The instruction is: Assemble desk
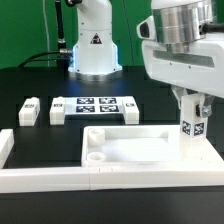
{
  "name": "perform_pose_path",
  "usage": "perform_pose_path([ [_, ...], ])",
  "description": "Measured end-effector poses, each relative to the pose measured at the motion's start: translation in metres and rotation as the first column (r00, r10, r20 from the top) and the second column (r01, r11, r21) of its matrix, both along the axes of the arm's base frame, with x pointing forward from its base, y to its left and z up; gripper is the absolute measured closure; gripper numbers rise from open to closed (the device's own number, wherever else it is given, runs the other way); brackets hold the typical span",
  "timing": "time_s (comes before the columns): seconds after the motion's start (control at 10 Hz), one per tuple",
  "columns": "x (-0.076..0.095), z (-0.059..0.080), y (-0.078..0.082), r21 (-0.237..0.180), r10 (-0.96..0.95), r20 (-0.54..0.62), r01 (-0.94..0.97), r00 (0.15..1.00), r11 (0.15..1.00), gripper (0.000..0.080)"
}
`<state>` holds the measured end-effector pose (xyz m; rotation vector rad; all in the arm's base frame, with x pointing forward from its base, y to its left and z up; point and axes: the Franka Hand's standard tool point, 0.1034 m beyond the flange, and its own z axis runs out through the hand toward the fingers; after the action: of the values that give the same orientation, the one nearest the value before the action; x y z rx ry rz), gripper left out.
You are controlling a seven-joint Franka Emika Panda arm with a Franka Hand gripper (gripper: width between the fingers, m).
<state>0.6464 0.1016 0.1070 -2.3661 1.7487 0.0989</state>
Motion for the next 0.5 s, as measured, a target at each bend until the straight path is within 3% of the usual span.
perform_pose_path([
  [0.2, -0.0003, -0.0006, 0.0, 0.003, 0.005, 0.002, -0.005, 1.0, 1.0, 0.0502],
  [0.3, -0.0005, -0.0002, -0.0004, -0.006, 0.081, 0.017, -0.081, 0.997, 0.997, 0.041],
  [0.4, -0.0007, 0.0021, -0.0009, -0.041, 0.27, 0.054, -0.268, 0.961, 0.963, 0.041],
  [0.5, 0.0004, 0.0031, 0.0006, -0.078, 0.448, 0.086, -0.442, 0.89, 0.894, 0.024],
])
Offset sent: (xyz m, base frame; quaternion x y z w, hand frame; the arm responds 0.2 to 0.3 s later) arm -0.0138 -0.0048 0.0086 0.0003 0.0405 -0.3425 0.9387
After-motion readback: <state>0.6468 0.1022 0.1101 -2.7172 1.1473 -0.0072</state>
